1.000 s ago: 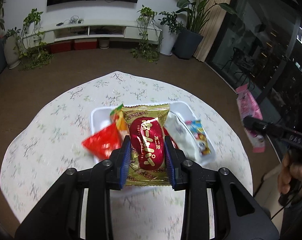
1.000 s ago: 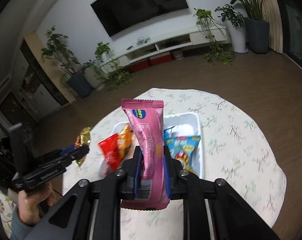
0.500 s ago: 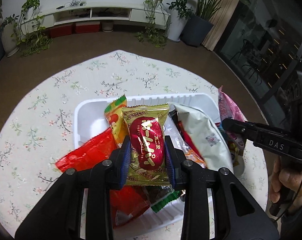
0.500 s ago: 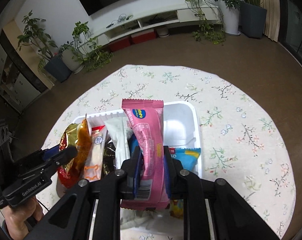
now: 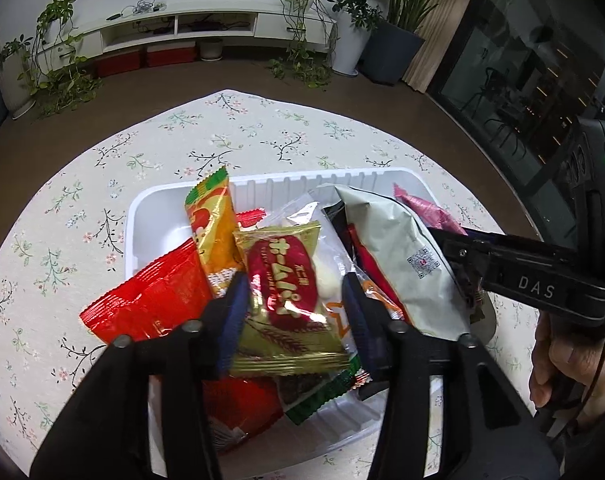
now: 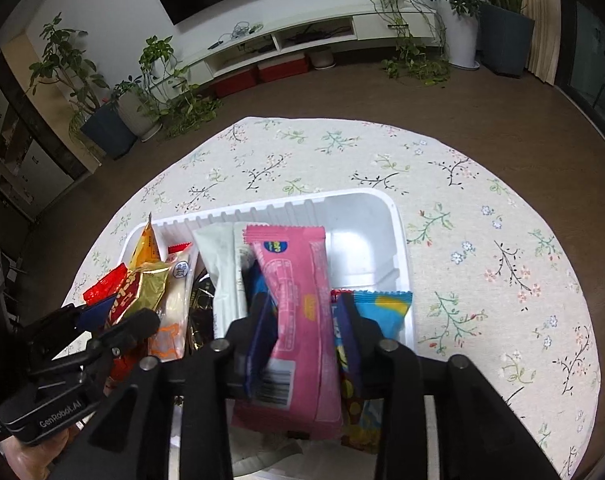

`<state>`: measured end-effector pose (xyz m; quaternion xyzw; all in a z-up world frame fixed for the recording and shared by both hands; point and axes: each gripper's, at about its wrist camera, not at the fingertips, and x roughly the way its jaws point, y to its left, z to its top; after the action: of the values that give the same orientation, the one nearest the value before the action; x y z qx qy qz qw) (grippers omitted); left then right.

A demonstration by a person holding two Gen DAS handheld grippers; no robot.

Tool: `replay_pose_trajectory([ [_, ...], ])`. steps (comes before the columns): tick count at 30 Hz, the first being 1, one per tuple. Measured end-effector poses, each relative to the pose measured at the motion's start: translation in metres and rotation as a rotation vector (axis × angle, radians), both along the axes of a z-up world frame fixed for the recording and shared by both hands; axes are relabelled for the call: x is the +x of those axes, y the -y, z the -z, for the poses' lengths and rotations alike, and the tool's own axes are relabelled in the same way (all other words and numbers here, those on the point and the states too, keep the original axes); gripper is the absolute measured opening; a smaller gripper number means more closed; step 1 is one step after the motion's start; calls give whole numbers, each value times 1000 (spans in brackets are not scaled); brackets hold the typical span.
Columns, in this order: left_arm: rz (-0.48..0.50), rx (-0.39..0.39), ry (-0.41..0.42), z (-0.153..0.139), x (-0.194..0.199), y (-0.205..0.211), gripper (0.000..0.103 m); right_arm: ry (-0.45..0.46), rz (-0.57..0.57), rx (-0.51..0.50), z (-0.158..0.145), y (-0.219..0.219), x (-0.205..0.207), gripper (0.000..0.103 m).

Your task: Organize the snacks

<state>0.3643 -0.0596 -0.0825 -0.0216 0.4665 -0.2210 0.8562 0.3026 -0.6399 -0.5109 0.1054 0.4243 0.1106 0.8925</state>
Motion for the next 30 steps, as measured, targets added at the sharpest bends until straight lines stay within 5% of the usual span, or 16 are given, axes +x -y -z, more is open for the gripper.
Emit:
replay_pose_trajectory([
  [4, -7, 0, 11, -3, -2, -2, 51, 6, 3, -3, -1, 1, -2, 41],
  [12, -24, 8, 59, -17, -24, -14, 72, 56, 16, -12, -14, 6, -22, 53],
  [17, -66, 55, 136, -36, -60, -24, 103, 125, 25, -16, -33, 8, -52, 68],
  [18, -82, 66, 155, -40, -69, -26, 103, 146, 30, -20, -37, 8, -59, 72],
  [22, -118, 87, 287, -62, -122, -32, 103, 312, 33, -47, -60, 5, -110, 86],
  [24, -155, 101, 358, -75, -148, -34, 103, 426, 43, -64, -71, 3, -143, 102],
  [30, -368, 135, 552, -118, -237, -45, 103, 716, 109, -80, -104, 3, -240, 103],
])
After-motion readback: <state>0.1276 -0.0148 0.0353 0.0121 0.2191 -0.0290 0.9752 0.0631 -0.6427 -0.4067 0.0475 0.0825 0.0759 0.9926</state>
